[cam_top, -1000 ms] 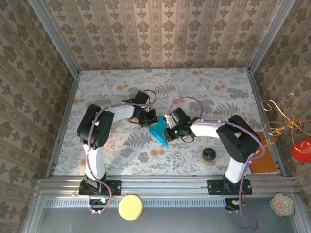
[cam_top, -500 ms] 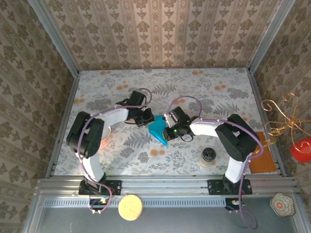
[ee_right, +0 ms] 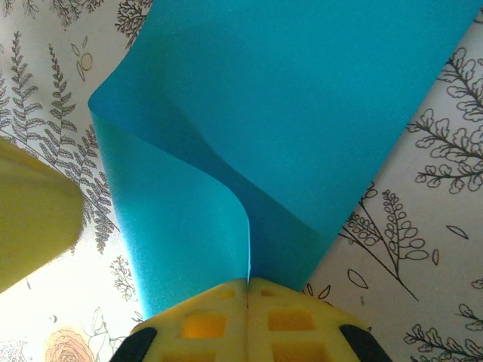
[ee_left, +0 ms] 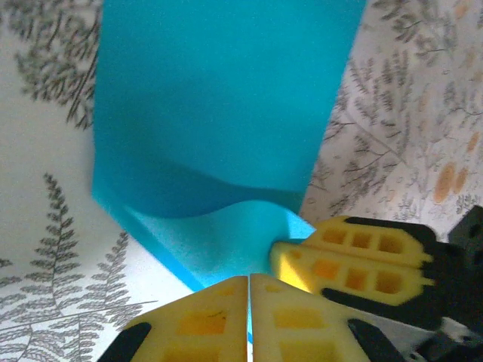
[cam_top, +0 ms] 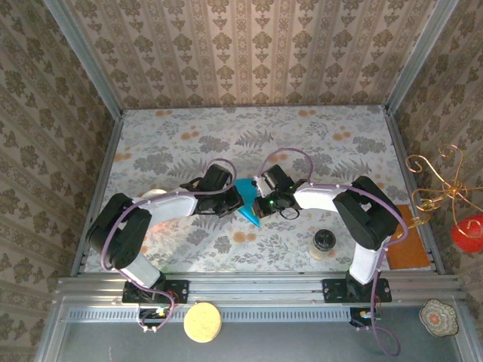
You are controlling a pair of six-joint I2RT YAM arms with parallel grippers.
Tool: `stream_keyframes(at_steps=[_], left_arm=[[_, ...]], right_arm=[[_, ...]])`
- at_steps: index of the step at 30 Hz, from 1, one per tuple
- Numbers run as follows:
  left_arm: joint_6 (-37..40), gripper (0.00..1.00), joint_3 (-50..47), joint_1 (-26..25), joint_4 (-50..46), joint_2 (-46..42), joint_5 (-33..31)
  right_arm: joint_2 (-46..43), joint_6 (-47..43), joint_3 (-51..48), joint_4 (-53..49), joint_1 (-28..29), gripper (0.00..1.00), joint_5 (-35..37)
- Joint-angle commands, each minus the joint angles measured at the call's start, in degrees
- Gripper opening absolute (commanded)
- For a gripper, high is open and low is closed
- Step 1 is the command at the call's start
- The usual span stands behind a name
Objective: Fold a paper plane with a square sheet of paper (pick it up from the middle)
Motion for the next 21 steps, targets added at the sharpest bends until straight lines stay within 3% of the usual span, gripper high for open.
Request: stream_keyframes(at_steps=[1, 21], left_arm=[[-4.5, 0.11, -1.0, -0.8, 5.7, -0.6, -0.1], [-5.6, 0.11, -2.2, -2.0, 4.7, 2.2, -1.4]], right_arm=[[2.3, 0.5, 0.4, -3.6, -0.3, 0.0, 0.8], [3.0, 0.5, 1.0, -4.4, -0.4, 0.0, 1.3]])
